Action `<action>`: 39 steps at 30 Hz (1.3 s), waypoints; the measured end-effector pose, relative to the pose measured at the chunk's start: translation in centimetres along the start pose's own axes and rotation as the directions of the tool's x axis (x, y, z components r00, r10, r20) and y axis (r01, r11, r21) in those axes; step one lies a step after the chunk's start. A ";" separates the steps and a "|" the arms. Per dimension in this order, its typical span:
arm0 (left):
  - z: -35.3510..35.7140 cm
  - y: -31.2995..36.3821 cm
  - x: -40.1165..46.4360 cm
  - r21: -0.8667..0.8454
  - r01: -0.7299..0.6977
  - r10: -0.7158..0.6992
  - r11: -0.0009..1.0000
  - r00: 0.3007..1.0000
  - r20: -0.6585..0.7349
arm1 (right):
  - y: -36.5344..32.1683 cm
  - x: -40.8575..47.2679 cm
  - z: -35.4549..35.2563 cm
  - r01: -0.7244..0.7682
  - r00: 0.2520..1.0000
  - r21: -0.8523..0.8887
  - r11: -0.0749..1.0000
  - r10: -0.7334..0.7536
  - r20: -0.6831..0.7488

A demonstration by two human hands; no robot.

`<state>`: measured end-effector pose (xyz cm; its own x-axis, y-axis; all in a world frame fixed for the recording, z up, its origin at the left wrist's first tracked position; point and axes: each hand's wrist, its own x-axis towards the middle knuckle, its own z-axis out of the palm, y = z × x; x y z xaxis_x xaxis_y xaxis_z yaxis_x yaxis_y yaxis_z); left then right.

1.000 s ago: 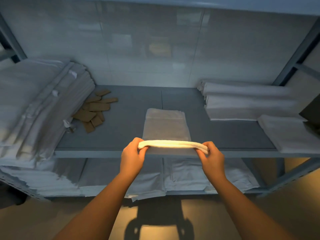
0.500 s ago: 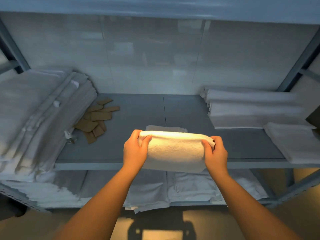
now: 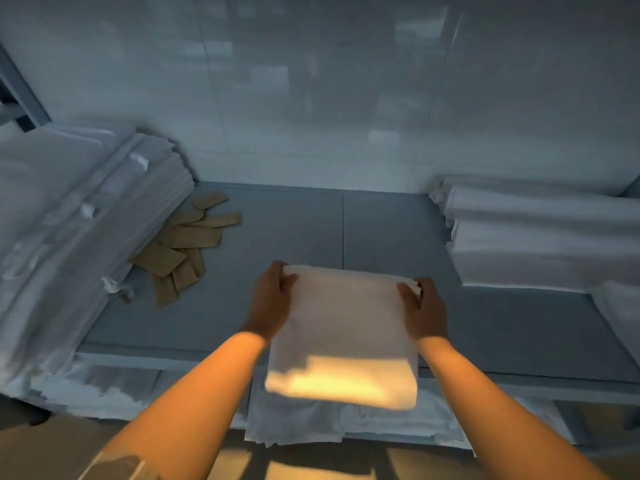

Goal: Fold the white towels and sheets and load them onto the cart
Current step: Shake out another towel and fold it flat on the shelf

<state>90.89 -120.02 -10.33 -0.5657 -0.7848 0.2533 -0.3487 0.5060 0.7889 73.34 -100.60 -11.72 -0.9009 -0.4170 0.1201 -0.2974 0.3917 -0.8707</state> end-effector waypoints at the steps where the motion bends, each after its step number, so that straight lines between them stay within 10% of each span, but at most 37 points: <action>1: 0.6 -0.7 0.6 0.024 0.009 -0.010 1.000 1.000 0.023 | 0.7 0.5 0.6 0.009 1.000 -0.015 1.000 -0.009 0.024; 19: 7.6 -7.8 7.2 0.315 0.061 -0.130 0.947 0.970 0.204 | 5.9 5.9 7.2 -0.069 0.998 -0.321 0.945 0.066 -0.018; 25: 7.6 -6.4 6.1 0.450 0.048 -0.077 0.892 0.996 0.046 | 4.6 5.4 6.8 -0.061 0.993 -0.528 0.847 -0.002 -0.118; 28: 8.5 -5.6 3.5 0.501 -0.316 0.273 0.806 0.949 0.159 | 3.7 3.5 8.0 0.326 0.925 -0.580 0.746 -0.380 0.031; 30: 9.9 -5.6 2.0 0.515 -0.392 0.231 0.762 0.908 0.349 | 3.3 2.0 10.1 0.518 0.854 -0.503 0.692 -0.446 0.267; 32: 11.1 -6.7 1.6 0.549 -0.369 0.126 0.750 0.894 0.429 | 3.5 0.9 12.0 0.526 0.836 -0.488 0.697 -0.317 0.448; 39: 11.0 -9.0 2.5 0.580 -0.346 0.082 0.737 0.898 0.432 | 5.1 1.8 11.8 0.400 0.903 -0.659 0.637 -0.152 0.401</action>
<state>84.42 -122.60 -22.93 -0.8594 -0.5088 0.0501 -0.4947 0.8524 0.1693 73.89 -109.05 -21.58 -0.6419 -0.7651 0.0502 -0.7579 0.6232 -0.1929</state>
